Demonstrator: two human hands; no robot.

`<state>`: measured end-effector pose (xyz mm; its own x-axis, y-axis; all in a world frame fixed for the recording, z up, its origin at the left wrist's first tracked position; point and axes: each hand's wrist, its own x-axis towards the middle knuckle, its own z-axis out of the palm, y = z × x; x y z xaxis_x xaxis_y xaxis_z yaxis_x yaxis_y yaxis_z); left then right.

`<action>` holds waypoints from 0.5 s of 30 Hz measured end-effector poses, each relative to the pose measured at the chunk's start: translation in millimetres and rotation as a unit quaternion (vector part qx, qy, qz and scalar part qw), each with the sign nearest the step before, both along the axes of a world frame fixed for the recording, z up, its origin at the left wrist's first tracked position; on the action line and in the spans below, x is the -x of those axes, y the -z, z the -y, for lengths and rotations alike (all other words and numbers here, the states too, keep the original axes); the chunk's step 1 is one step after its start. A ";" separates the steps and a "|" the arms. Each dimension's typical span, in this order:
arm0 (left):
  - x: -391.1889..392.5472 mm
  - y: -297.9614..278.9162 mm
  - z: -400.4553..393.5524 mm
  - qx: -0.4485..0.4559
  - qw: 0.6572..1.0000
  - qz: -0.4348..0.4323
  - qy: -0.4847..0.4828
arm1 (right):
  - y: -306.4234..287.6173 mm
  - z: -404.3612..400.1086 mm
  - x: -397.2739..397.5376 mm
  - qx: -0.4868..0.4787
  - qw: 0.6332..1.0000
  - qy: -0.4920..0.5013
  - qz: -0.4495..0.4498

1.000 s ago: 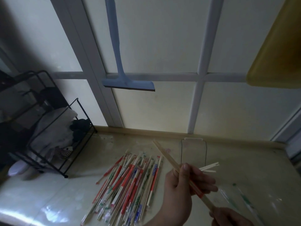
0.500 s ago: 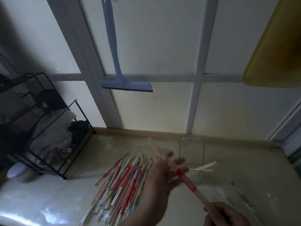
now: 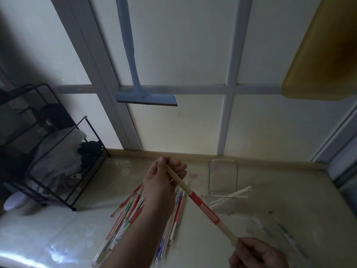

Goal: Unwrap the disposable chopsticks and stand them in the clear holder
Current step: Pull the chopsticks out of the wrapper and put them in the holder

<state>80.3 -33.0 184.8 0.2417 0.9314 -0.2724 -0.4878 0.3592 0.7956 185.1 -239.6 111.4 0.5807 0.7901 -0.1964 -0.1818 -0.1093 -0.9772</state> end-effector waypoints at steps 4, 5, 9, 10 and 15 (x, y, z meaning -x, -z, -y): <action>-10.3 -0.7 -1.8 0.053 0.997 0.015 0.054 | -4.2 1.7 -5.4 0.006 0.998 0.043 -0.041; -12.9 0.7 0.7 0.064 0.995 0.015 0.078 | -6.2 2.0 -7.0 0.008 0.998 0.051 -0.045; -13.8 9.5 -5.7 0.093 0.991 0.062 0.077 | -0.9 8.4 -12.1 0.021 0.998 0.041 -0.039; -12.5 11.0 -12.5 0.099 0.991 0.072 0.055 | 1.2 10.3 -12.6 0.027 0.998 0.041 -0.033; 0.7 17.5 -39.9 0.123 0.987 0.098 -0.011 | 16.7 26.1 -13.7 0.059 0.998 0.006 -0.006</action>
